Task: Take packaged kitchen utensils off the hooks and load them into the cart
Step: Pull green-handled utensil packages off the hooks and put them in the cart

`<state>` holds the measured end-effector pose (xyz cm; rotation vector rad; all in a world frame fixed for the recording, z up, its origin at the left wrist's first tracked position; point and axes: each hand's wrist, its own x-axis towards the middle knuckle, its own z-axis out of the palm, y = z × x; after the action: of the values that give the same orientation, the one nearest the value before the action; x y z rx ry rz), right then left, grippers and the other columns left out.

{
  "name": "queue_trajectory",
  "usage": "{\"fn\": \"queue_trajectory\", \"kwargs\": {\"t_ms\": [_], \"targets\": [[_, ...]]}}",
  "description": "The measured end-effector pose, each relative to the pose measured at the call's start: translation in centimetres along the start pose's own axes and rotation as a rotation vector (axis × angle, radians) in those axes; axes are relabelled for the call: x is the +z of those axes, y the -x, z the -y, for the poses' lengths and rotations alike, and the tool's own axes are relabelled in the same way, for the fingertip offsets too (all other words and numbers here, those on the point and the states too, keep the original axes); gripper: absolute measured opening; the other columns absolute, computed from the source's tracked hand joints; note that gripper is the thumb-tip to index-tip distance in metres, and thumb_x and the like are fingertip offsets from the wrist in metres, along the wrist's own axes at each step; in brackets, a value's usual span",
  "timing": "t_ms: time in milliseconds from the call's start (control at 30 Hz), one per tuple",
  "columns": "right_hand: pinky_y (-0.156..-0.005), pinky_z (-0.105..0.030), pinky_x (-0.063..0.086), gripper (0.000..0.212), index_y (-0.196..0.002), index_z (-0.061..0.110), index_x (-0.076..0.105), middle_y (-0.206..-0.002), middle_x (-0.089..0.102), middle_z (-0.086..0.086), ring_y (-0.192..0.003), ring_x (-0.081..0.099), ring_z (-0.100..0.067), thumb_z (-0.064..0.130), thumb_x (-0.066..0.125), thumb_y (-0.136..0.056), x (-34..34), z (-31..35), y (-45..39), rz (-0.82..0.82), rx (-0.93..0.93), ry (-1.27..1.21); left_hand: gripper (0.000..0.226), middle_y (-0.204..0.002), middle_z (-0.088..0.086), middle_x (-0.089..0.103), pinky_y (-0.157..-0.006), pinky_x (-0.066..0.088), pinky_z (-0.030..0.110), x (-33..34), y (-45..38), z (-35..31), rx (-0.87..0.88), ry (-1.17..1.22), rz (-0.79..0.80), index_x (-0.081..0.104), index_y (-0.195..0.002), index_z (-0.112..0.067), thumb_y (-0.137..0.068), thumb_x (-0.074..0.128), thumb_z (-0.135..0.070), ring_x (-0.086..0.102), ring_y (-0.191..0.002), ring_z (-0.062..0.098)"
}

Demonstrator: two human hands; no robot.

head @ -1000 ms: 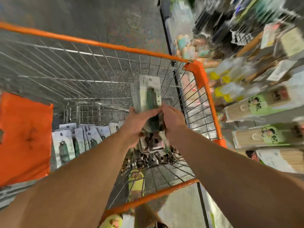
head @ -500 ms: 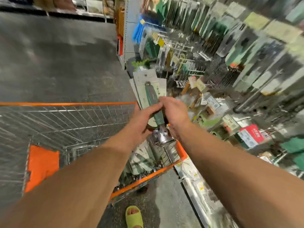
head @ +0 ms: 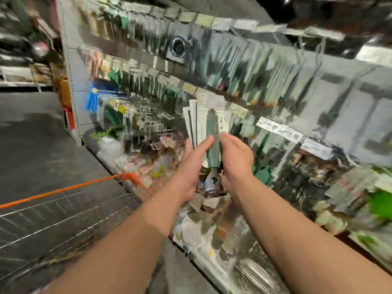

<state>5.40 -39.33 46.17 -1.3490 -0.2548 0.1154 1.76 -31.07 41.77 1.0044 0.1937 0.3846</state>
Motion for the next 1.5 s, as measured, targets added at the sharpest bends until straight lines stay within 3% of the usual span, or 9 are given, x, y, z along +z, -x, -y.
{"fn": "queue_trajectory", "kwargs": {"t_ms": [233, 433, 533, 700, 833, 1067, 1233, 1333, 1500], "targets": [[-0.086, -0.042, 0.062, 0.010, -0.090, 0.014, 0.078, -0.094, 0.080, -0.008, -0.093, 0.076, -0.026, 0.015, 0.070, -0.096, -10.4, 6.9, 2.0, -0.215, -0.082, -0.032, 0.131, -0.168, -0.006, 0.036, -0.118, 0.041, 0.058, 11.6, 1.6, 2.6, -0.063, 0.023, 0.253, 0.021, -0.157, -0.059, -0.046, 0.084, -0.090, 0.044, -0.149, 0.026], [-0.091, -0.057, 0.058, 0.014, -0.087, 0.022, 0.079, -0.099, 0.078, -0.009, -0.100, 0.074, -0.035, 0.024, 0.068, -0.096, -18.4, 10.7, 2.4, -0.351, -0.204, 0.023, 0.109, -0.153, -0.006, 0.057, -0.116, 0.044, 0.053, 20.5, 3.9, 4.5, -0.009, -0.035, 0.366, 0.039, -0.152, -0.050, -0.058, 0.084, -0.081, 0.055, -0.139, 0.019], [-0.098, -0.053, 0.056, 0.013, -0.090, 0.024, 0.078, -0.103, 0.078, -0.005, -0.105, 0.072, -0.029, 0.028, 0.067, -0.096, -22.3, 12.3, 2.7, -0.455, -0.258, 0.009, 0.066, -0.120, -0.024, 0.073, -0.099, 0.051, 0.027, 24.8, 4.7, 5.6, 0.017, -0.143, 0.440, 0.049, -0.128, -0.041, -0.078, 0.091, -0.046, 0.066, -0.111, -0.009], [-0.091, -0.054, 0.059, 0.014, -0.090, 0.018, 0.075, -0.096, 0.078, -0.006, -0.098, 0.074, -0.029, 0.024, 0.065, -0.098, -28.1, 14.8, 3.4, -0.572, -0.310, 0.072, 0.058, -0.114, -0.005, 0.080, -0.077, 0.059, 0.016, 30.6, 5.6, 7.7, 0.039, -0.114, 0.506, 0.053, -0.133, -0.024, -0.087, 0.081, -0.004, 0.076, -0.101, 0.006], [-0.089, -0.053, 0.060, 0.017, -0.090, 0.017, 0.075, -0.094, 0.078, -0.006, -0.095, 0.075, -0.028, 0.022, 0.062, -0.100, -31.3, 15.7, 3.7, -0.620, -0.294, 0.082, 0.057, -0.120, 0.004, 0.078, -0.084, 0.060, 0.026, 33.8, 6.1, 9.6, 0.031, -0.096, 0.508, 0.055, -0.133, -0.020, -0.086, 0.080, 0.000, 0.076, -0.107, 0.016], [-0.075, -0.031, 0.062, 0.010, -0.099, 0.011, 0.073, -0.091, 0.079, -0.001, -0.088, 0.076, -0.017, 0.013, 0.064, -0.096, -31.9, 15.9, 4.6, -0.486, -0.221, 0.103, 0.066, -0.117, -0.005, 0.079, -0.092, 0.059, 0.035, 33.7, 5.2, 10.4, 0.038, -0.117, 0.470, 0.056, -0.136, -0.026, -0.081, 0.087, -0.006, 0.075, -0.108, 0.013], [-0.078, -0.034, 0.062, 0.022, -0.108, 0.008, 0.070, -0.096, 0.079, -0.006, -0.089, 0.077, -0.020, 0.011, 0.077, -0.087, -29.5, 14.9, 4.1, -0.367, -0.143, 0.064, 0.076, -0.116, -0.003, 0.079, -0.100, 0.059, 0.047, 30.2, 3.6, 9.2, 0.046, -0.162, 0.401, 0.057, -0.133, -0.026, -0.067, 0.092, -0.012, 0.076, -0.109, 0.018], [-0.061, -0.020, 0.057, 0.026, -0.110, 0.008, 0.068, -0.089, 0.079, -0.001, -0.076, 0.076, -0.009, 0.014, 0.079, -0.087, -27.7, 14.3, 3.8, -0.292, -0.109, 0.078, 0.071, -0.115, -0.001, 0.079, -0.101, 0.058, 0.050, 27.2, 2.7, 8.1, 0.050, -0.193, 0.376, 0.058, -0.129, -0.028, -0.072, 0.093, -0.003, 0.076, -0.109, 0.020], [-0.053, -0.016, 0.053, 0.030, -0.112, 0.007, 0.065, -0.088, 0.080, -0.001, -0.069, 0.074, -0.007, 0.012, 0.080, -0.086, -24.3, 13.2, 3.4, -0.195, -0.065, 0.050, 0.099, -0.117, -0.002, 0.079, -0.100, 0.058, 0.045, 22.9, 2.4, 5.7, 0.093, -0.192, 0.323, 0.058, -0.131, -0.026, -0.043, 0.101, -0.033, 0.075, -0.111, 0.019]]}}
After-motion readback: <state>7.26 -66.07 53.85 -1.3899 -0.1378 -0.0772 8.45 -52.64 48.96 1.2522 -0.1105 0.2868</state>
